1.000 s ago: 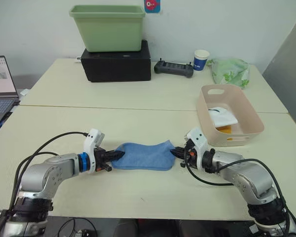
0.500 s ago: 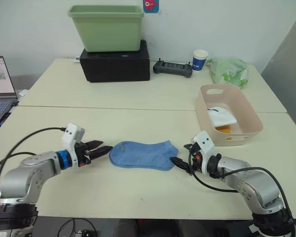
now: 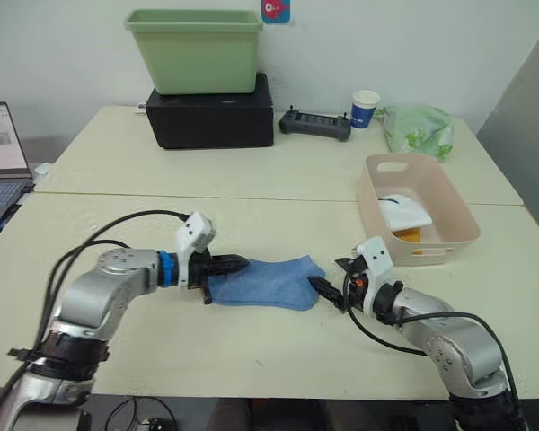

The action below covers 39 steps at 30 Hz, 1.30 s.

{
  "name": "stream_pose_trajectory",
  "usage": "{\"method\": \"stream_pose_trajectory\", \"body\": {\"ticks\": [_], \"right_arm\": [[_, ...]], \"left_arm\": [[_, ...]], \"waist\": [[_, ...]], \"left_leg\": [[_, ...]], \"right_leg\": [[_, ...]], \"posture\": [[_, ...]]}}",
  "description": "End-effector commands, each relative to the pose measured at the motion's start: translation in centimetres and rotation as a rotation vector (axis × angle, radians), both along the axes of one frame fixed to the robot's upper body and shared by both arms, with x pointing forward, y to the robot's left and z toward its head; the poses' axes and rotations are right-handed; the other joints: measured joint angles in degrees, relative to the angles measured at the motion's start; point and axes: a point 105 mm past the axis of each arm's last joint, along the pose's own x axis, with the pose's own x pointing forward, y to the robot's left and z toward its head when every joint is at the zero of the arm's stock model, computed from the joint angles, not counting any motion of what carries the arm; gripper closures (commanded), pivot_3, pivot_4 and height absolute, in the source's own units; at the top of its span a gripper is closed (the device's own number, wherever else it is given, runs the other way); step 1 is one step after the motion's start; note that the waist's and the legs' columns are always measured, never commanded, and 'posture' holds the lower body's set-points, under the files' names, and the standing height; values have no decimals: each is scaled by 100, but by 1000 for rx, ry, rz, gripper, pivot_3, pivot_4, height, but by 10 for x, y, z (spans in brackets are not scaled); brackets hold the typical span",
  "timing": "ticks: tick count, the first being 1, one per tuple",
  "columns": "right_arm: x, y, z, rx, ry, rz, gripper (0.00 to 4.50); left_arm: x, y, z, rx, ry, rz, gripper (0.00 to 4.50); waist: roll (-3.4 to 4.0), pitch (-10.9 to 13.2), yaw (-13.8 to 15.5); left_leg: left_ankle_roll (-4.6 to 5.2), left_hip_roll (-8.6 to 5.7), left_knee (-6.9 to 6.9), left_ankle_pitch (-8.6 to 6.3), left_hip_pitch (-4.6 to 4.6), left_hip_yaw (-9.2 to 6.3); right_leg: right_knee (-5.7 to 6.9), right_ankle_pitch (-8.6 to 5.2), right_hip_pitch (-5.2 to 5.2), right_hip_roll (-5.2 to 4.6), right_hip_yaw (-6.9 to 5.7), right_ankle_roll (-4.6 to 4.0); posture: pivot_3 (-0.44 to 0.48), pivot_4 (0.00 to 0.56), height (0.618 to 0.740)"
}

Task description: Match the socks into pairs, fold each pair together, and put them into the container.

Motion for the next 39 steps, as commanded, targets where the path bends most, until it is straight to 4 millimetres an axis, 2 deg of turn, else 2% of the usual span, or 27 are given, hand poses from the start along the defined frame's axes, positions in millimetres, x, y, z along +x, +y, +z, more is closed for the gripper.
{"method": "stream_pose_trajectory", "body": {"ticks": [1,3,7,12,17,19,21,24,26,28,33,35,37,39], "right_arm": [[-2,5,-2,-23,1,11,0],[-8,11,-8,-30,28,50,0],[-10,23,-15,-35,48,74,820],[-9,28,-15,-49,36,89,2544],[-4,31,-2,-8,-6,93,4371],[-3,29,2,3,-17,88,4475],[6,14,10,-12,-45,41,4475],[11,4,16,-14,-58,19,4475],[11,-2,24,-7,-65,34,4475],[8,-3,32,2,-73,70,4475],[-9,17,49,57,-56,246,4475],[-13,26,54,83,-45,292,4475],[-12,41,59,129,-28,333,4475],[-10,55,62,162,-6,369,4475]], "left_arm": [[1,7,-14,77,-2,-24,4471],[-2,10,-22,106,0,-42,4471],[-3,15,-31,118,3,-26,4500],[-6,17,-34,131,-1,-30,4500],[-4,13,-28,91,-9,13,4500],[-3,10,-24,79,-19,14,4500],[-1,-6,-8,30,-62,-16,4500],[-1,-20,3,-11,-92,-33,4500],[-1,-34,5,-33,-108,-47,4500],[1,-41,-3,-32,-98,-43,4500],[16,-34,-30,-14,-33,58,4500],[13,-31,-37,16,-20,36,4500],[5,-29,-35,32,-32,-8,4500],[0,-27,-18,6,-65,-19,4500]], "waist": [[0,0,-13],[-1,-1,-11],[0,-2,-22],[-2,-6,-30],[-1,-6,-24],[-1,-6,-16],[0,-5,-10],[0,-3,1],[-1,-3,26],[0,-3,41],[0,-3,-9],[0,-3,-11],[0,-4,-27],[0,-4,-69]], "left_leg": [[0,2,0,0,0,0],[0,7,-2,0,1,-4],[1,8,-2,0,8,-3],[1,9,-2,0,11,-2],[1,9,-2,0,10,-3],[1,9,-1,0,10,-3],[1,8,0,0,9,-3],[1,6,3,0,2,-2],[1,5,3,0,0,-3],[1,5,2,0,0,-4],[2,7,3,0,4,-5],[2,7,4,1,8,-11],[2,6,4,1,11,-9],[2,8,3,0,12,-8]], "right_leg": [[0,0,-1,2,1,0],[0,0,0,7,-3,0],[3,0,3,8,0,-1],[7,0,3,9,3,-1],[7,0,3,10,2,0],[7,0,4,9,2,-1],[7,0,4,8,1,0],[7,0,3,6,0,0],[6,0,3,6,-2,1],[4,0,3,6,-3,1],[10,0,2,12,0,0],[15,0,5,13,-5,0],[19,0,5,12,0,0],[21,0,4,14,3,0]], "posture": [[0,150,730],[0,150,730],[0,150,730],[0,150,730],[0,150,730],[0,150,730],[0,150,730],[0,150,730],[0,150,730],[0,150,730],[0,150,730],[0,150,730],[0,150,730],[0,150,730]]}}
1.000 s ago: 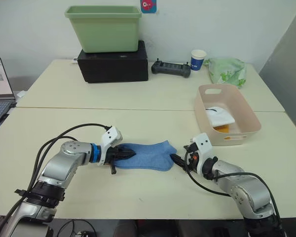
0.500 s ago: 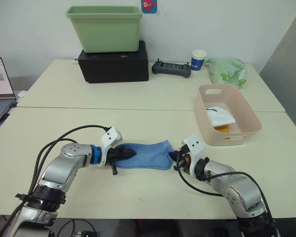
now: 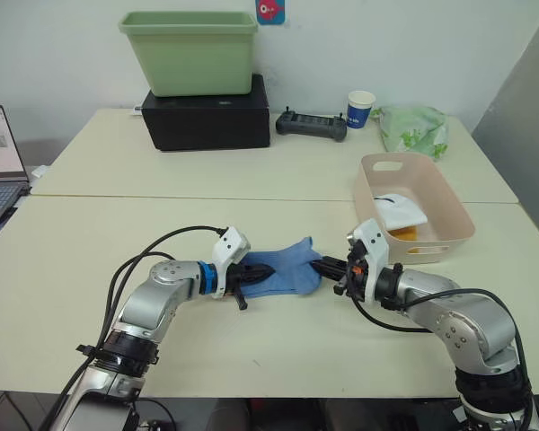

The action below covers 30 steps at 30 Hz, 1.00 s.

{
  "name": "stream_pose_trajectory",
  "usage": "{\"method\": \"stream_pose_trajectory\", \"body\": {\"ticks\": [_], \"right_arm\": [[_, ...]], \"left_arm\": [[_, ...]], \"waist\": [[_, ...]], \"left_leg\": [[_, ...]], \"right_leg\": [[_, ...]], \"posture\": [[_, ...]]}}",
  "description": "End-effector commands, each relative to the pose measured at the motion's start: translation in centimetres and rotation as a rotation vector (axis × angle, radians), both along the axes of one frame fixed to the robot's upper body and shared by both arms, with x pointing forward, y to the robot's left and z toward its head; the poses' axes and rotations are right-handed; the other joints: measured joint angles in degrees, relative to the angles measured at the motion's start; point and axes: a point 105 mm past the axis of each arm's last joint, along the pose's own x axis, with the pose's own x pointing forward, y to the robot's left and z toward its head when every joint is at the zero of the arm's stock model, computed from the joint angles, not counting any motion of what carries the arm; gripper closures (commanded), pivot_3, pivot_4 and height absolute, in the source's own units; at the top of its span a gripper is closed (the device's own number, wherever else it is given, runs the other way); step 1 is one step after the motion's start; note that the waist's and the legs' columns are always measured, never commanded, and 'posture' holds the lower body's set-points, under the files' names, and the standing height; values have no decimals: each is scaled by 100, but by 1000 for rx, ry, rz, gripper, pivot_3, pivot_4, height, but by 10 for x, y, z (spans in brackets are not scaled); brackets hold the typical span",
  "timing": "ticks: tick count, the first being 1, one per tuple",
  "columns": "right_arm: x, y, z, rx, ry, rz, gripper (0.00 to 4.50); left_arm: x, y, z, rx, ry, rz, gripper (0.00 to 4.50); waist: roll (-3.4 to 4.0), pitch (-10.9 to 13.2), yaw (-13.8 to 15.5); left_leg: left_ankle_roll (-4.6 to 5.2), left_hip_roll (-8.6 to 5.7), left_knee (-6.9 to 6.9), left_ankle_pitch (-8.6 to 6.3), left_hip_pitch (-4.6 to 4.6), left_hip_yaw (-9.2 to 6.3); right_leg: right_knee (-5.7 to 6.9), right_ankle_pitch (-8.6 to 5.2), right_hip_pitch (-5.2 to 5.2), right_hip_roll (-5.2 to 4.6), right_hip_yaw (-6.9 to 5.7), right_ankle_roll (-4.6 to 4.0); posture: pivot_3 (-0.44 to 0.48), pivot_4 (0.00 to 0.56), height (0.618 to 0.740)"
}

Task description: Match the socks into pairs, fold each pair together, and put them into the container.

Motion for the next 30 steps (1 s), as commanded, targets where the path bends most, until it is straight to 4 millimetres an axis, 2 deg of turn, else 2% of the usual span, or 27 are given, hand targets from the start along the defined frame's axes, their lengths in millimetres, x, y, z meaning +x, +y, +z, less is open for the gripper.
{"method": "stream_pose_trajectory", "body": {"ticks": [1,4,6,10,12,14,20,24,25,26,30], "right_arm": [[-1,23,12,53,13,80,4475],[2,27,12,50,35,95,4475],[3,29,12,48,46,108,4475],[3,34,13,51,74,159,4475],[4,40,12,44,82,184,4475],[7,47,10,34,94,196,4475],[16,70,-5,-14,112,197,4475],[16,84,-7,-6,106,204,4475],[15,85,-1,9,91,214,3983],[14,86,6,24,78,219,3824],[7,84,24,59,58,250,2459]], "left_arm": [[-13,12,17,20,-29,-27,4500],[-25,25,39,34,-54,-38,4500],[-28,34,42,53,-48,-17,4500],[-19,55,21,90,-10,95,4500],[-18,57,1,118,24,107,4500],[-17,53,-7,124,34,98,4500],[-15,50,-4,113,14,91,4500],[-18,54,0,105,5,100,4500],[-18,57,3,98,-1,115,4500],[-18,60,6,87,-7,131,4500],[-18,69,18,44,-19,189,4500]], "waist": [[1,1,-19],[1,3,-2],[2,4,46],[6,6,60],[6,6,52],[5,6,57],[7,5,76],[7,5,69],[7,5,66],[7,5,54],[8,5,34]], "left_leg": [[0,2,-1,0,0,-1],[0,3,-3,0,-7,-7],[0,1,-4,0,-10,-5],[0,-10,-1,0,-9,4],[0,-10,-1,0,-8,5],[0,-4,-2,0,-9,3],[0,-6,-2,0,-8,2],[0,-5,-2,0,-9,2],[0,-5,-2,0,-9,2],[0,-4,-2,0,-8,1],[0,-1,-4,0,-9,0]], "right_leg": [[2,0,-2,1,1,0],[2,-1,-6,0,-5,-1],[-1,-2,-7,-4,-7,-1],[-7,-2,-3,-18,-7,-1],[-7,-1,-4,-18,-6,-1],[-7,-1,-5,-12,-9,-1],[-6,-1,-3,-13,-9,-1],[-7,-1,-4,-14,-9,-1],[-6,-1,-4,-14,-10,-1],[-6,-1,-4,-13,-10,-1],[-5,-1,-6,-12,-11,-1]], "posture": [[0,150,730],[0,150,730],[0,150,730],[0,150,730],[0,150,730],[0,150,730],[0,150,730],[0,150,730],[0,150,730],[0,150,730],[0,150,730]]}}
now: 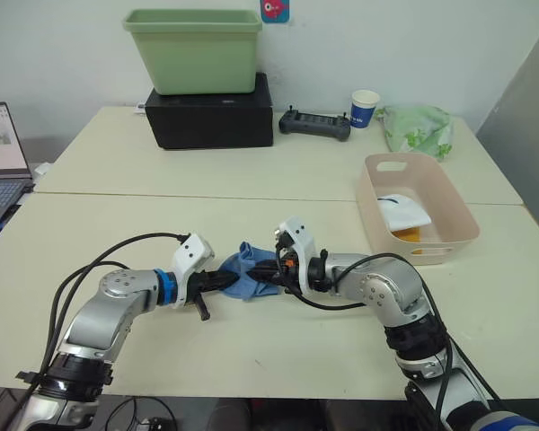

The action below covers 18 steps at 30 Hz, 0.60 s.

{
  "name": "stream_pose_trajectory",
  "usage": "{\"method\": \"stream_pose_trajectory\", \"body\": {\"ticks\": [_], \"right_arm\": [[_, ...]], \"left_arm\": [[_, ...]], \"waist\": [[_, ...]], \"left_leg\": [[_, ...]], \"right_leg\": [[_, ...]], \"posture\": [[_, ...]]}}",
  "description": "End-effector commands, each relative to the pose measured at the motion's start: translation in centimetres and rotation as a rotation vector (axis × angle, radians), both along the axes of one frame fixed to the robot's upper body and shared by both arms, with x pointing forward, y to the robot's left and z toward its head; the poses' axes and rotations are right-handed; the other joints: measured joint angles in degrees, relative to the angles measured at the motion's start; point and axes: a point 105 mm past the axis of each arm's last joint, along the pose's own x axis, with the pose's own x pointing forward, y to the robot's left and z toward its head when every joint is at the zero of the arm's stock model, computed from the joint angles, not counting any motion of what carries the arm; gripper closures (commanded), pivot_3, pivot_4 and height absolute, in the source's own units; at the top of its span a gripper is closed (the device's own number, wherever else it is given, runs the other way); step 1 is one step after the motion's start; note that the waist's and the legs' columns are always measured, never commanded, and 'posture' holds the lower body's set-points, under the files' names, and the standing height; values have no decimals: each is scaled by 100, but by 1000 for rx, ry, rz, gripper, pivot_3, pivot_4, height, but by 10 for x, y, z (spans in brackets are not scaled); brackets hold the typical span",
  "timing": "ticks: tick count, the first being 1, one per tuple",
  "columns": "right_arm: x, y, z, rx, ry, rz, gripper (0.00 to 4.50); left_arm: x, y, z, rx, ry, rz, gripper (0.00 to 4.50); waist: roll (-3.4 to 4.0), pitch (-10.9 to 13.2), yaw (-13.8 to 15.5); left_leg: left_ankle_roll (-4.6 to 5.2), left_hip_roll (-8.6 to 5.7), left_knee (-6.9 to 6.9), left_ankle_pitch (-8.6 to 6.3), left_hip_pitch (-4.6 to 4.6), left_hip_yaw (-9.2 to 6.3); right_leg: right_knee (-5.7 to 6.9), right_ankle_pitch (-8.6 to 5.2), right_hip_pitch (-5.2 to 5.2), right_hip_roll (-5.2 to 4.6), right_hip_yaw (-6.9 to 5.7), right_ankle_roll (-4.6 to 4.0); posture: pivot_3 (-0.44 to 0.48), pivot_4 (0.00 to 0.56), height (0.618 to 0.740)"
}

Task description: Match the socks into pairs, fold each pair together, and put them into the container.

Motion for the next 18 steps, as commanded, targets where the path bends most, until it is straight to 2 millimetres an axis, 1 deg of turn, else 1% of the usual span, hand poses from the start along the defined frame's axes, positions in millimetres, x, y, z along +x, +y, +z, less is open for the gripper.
{"method": "stream_pose_trajectory", "body": {"ticks": [1,2,4,6,7,8,10,11,12,13,14,15,16,18], "right_arm": [[-9,0,32,76,-59,49,2088],[-12,-3,40,90,-72,66,1714],[-12,-9,51,106,-104,54,1014],[-8,-17,53,79,-172,37,305],[-5,-21,51,71,-195,24,24],[-4,-24,50,66,-209,15,24],[5,-30,41,16,-276,-36,24],[8,-32,36,-13,-306,-48,209],[9,-32,32,-30,-326,-52,495],[11,-32,24,-57,-348,-57,731],[12,-32,18,-75,-365,-59,1095],[13,-32,9,-100,-375,-56,1434],[15,-30,1,-120,-383,-51,1809],[17,-27,-10,-147,-383,-47,2579]], "left_arm": [[1,13,16,-30,-31,67,4500],[3,19,23,-52,-45,107,4500],[4,32,36,-89,-76,178,4500],[1,44,49,-113,-104,236,4500],[1,52,58,-125,-131,268,4500],[1,57,64,-133,-150,290,4500],[-1,59,74,-125,-179,284,4500],[-4,53,77,-114,-183,248,4500],[-5,49,79,-108,-185,222,4500],[-9,36,83,-98,-183,152,4500],[-11,27,85,-91,-181,103,4500],[-14,9,84,-65,-183,4,4500],[-16,-8,81,-43,-184,-83,4500],[-17,-29,74,-13,-179,-195,4500]], "waist": [[0,0,-3],[0,0,-3],[-2,2,-4],[-2,1,-5],[-2,2,-5],[-2,2,-5],[-2,1,9],[-2,1,9],[-2,2,8],[-2,1,7],[-2,1,7],[-2,2,14],[-3,2,28],[-3,2,38]], "left_leg": [[0,0,0,0,0,-1],[0,0,-1,0,0,-1],[0,1,-1,0,-2,-3],[0,1,-1,0,-2,-3],[0,1,-1,0,-2,-3],[0,1,-2,0,-2,-2],[0,0,-3,0,-2,-2],[0,0,-3,0,-2,-3],[0,-2,-4,0,-1,-1],[0,-2,-5,0,-2,1],[-1,-2,-5,0,-2,3],[-1,-3,-5,0,-2,4],[-1,-5,-4,0,-3,4],[-1,-9,-3,0,-3,5]], "right_leg": [[0,0,0,0,0,0],[0,0,0,0,-1,0],[0,0,-1,0,-2,0],[0,0,-1,0,-2,0],[-1,0,-1,0,-1,0],[-5,0,0,-1,-1,0],[-7,0,-1,-2,-2,0],[-10,0,0,-2,-4,0],[-10,0,0,-3,-2,0],[-12,0,0,-3,-1,0],[-14,0,0,-4,1,0],[-16,0,1,-4,2,1],[-16,0,1,-7,1,1],[-18,1,3,-10,0,2]], "posture": [[0,150,730],[0,150,730],[0,150,730],[0,150,730],[0,150,730],[0,150,730],[0,150,730],[0,150,730],[0,150,730],[0,150,730],[0,150,730],[0,150,730],[0,150,730],[0,150,730]]}}
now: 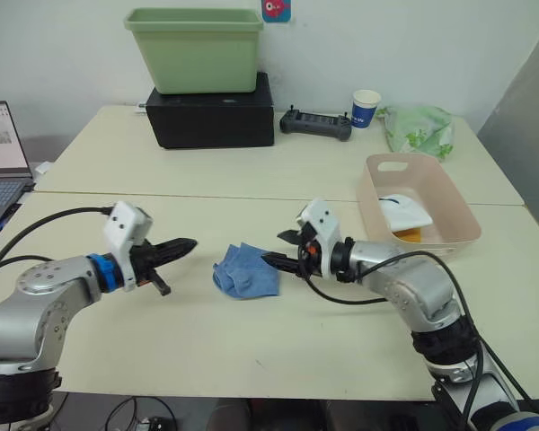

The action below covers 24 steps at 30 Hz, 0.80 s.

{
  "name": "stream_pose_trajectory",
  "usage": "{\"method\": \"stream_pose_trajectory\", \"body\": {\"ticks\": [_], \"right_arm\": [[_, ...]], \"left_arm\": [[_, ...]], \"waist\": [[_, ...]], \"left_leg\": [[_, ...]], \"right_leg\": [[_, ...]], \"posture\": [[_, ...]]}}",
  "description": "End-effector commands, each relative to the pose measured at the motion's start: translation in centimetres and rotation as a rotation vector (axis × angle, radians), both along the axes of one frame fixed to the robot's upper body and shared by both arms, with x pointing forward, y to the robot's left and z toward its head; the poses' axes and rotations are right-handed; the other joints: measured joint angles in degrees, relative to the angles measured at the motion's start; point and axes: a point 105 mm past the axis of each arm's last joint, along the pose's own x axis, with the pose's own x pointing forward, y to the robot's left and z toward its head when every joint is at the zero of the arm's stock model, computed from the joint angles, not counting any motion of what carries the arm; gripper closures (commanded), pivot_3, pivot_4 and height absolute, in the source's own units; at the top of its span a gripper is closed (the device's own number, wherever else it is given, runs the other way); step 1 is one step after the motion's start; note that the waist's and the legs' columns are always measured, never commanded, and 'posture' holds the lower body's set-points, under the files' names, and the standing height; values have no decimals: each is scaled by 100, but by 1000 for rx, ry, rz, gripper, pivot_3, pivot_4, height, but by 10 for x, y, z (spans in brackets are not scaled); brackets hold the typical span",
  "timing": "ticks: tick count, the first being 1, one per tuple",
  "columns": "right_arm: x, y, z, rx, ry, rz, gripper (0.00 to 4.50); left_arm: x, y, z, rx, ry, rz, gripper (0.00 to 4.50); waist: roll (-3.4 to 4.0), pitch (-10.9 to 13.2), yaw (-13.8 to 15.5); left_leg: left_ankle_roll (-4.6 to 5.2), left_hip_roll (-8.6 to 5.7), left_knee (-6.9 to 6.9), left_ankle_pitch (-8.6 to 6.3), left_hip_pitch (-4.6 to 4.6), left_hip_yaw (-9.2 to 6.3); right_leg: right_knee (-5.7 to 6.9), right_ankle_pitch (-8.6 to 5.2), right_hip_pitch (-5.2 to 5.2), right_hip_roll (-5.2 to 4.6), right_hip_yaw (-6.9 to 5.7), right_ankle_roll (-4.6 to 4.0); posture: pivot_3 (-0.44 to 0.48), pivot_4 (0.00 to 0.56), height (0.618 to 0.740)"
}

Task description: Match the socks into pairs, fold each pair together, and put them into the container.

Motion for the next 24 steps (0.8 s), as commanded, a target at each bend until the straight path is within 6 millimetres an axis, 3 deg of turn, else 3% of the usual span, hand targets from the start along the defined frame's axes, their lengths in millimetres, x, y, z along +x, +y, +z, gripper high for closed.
{"method": "stream_pose_trajectory", "body": {"ticks": [1,5,13,18,21,24], "right_arm": [[2,8,-6,-19,-61,25,2901],[6,21,-14,-30,-60,39,4435],[11,41,-32,-94,-62,33,4478],[21,25,-45,-158,-76,-30,4478],[22,22,-42,-140,-94,-28,4478],[13,30,-12,-8,-168,43,4478]], "left_arm": [[-6,-37,-4,63,-26,-199,4500],[6,-42,-22,110,-12,-231,4500],[25,-20,-59,213,64,-167,4500],[15,10,-85,271,146,-96,4500],[13,11,-82,228,137,-77,4500],[13,-4,-50,104,69,-87,4500]], "waist": [[0,0,-7],[0,0,-58],[1,0,-41],[1,-1,-51],[2,-3,-48],[2,-2,-46]], "left_leg": [[0,0,0,0,0,1],[1,9,0,0,1,5],[2,14,-3,-1,-3,-6],[2,13,-2,-1,6,-1],[2,13,-3,-1,18,-2],[2,14,-2,-1,16,-1]], "right_leg": [[0,1,1,0,1,1],[0,2,-3,13,10,2],[2,1,-11,25,7,-1],[2,1,-3,21,8,-1],[14,1,2,21,8,-2],[17,1,2,20,8,-2]], "posture": [[0,150,730],[0,150,730],[0,150,730],[0,150,730],[0,150,730],[0,150,730]]}}
